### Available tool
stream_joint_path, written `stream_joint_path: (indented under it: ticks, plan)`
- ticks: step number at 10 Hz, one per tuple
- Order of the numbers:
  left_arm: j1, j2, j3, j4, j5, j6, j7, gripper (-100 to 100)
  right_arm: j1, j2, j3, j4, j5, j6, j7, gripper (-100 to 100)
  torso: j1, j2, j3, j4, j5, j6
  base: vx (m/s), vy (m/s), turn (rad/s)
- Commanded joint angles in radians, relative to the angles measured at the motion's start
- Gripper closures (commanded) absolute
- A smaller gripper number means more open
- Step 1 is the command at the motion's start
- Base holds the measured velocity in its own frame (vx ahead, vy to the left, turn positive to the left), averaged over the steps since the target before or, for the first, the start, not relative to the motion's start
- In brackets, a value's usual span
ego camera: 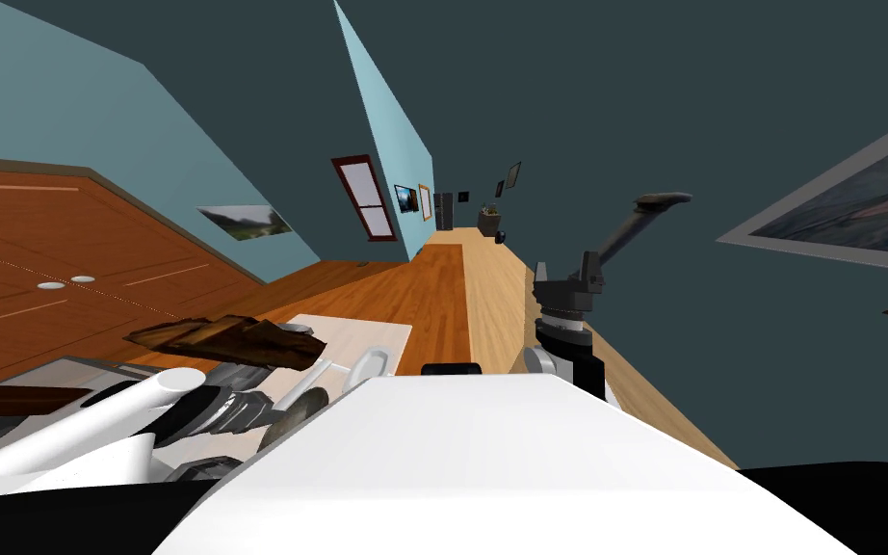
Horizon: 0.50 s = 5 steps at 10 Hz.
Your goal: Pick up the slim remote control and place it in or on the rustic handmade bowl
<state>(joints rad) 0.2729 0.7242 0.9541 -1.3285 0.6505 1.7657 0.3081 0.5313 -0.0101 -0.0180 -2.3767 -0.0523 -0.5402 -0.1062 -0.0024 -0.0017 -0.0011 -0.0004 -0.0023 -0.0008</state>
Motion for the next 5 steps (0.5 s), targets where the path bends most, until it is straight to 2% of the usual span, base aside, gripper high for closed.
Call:
stream_joint_path:
  ticks: [1,2,5]
  plan:
    - [0.000,0.000,0.000,0.000,0.000,0.000,0.000,-100,0.000,0.000,0.000,0.000,0.000,0.000,0.000,0,0.000,0.000,0.000,0.000,0.000,0.000,0.000,0.000,0.000]
    - [0.000,0.001,0.001,-0.001,0.000,0.004,0.000,0,0.000,0.000,0.000,0.000,0.000,0.000,0.000,0,0.000,0.000,0.000,0.000,0.000,0.000,0.000,0.000,0.000]
    - [0.000,0.001,0.001,-0.001,0.000,0.003,0.000,0,0.000,0.000,0.000,0.000,0.000,0.000,0.000,0,0.001,0.000,0.000,0.000,0.000,0.000,0.000,0.000,0.000]
